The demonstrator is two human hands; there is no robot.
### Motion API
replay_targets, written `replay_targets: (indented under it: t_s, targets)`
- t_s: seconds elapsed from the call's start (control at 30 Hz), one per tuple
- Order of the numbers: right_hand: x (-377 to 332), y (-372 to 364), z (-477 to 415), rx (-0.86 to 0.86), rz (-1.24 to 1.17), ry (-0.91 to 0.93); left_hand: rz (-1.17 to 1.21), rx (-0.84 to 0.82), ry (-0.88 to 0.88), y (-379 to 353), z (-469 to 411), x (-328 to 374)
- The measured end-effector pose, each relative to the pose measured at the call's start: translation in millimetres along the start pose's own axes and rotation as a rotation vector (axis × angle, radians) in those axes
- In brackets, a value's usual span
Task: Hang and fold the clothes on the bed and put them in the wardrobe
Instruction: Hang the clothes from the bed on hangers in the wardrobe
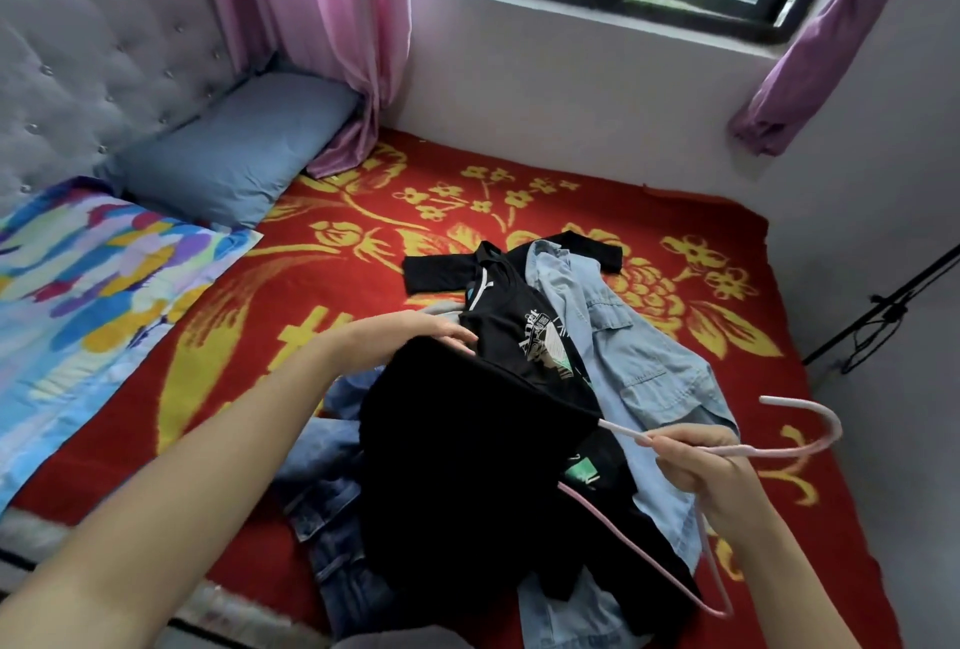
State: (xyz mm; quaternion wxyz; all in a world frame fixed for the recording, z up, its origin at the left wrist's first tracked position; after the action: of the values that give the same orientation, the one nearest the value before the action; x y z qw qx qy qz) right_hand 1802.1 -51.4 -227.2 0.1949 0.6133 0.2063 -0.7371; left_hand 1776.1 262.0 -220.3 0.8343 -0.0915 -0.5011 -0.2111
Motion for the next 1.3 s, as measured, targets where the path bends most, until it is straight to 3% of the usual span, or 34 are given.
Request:
replay_targets:
  t_s: [0.13, 0.23, 0.33, 0.47, 0.53, 0.57, 0.63, 0.73, 0.87, 1.07, 1.3]
  targets:
    - [-1.0, 11.0, 1.1, -0.022, 0.053, -0.005, -0.097, -0.214, 0.18, -11.5, -8.4, -0.6]
    - [-1.1, 14.4, 1.1, -0.012, 0.114, 0.009, -0.333, -0.15, 0.219, -15.8, -10.1, 1.5]
    - [0.3, 14.7, 1.4, 0.012, 0.122, 0.013, -0.574, 0.179, -0.001, -2.1, -5.4, 13.9]
    - [-0.3, 13.1, -3.1, 0.087, 0.043, 0.037, -1.146, 0.942, -0.577, -2.2, 35.2, 46.4]
    - [-4.6, 11.0, -7.4, 0.107, -0.009, 0.072, -1.265, 1.121, -0.781, -16.0, 49.7, 48.8]
    - [-8.2, 9.0, -9.9, 0.103, -0.013, 0.09, -1.291, 1.152, -0.794, -16.8, 52.4, 49.8]
    - [-15.6, 3.0, -15.0, 0.083, 0.016, 0.119, -1.324, 1.092, -0.673, -10.1, 54.0, 54.6]
    - [-24.9, -10.6, -24.6, 0.049, 0.083, 0.134, -1.424, 0.86, -0.535, -8.1, 50.7, 59.8]
    - [-31.3, -24.9, -33.7, 0.044, 0.117, 0.137, -1.472, 0.651, -0.599, -32.8, 41.8, 60.7]
    - [-55.7, -30.9, -33.4, -0.018, 0.206, 0.225, -1.279, 0.65, -0.777, -55.9, 50.6, 68.6]
    - [-65.3, -69.7, -40.9, 0.059, 0.263, 0.388, -1.241, 0.69, -0.793, -73.2, 41.1, 82.4]
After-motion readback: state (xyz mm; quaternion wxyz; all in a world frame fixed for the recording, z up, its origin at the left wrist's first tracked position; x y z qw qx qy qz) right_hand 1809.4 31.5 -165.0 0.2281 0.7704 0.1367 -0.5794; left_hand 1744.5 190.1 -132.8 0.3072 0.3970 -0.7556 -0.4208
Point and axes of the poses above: each hand's wrist, its own z-axis away from the middle knuckle, its own y-axis out of the back of the hand, x = y × z, the point moved 5 cm from there along -z, towards the middle knuckle, and after that the axes turned 10 degrees about -x, right-handed, at the moved point
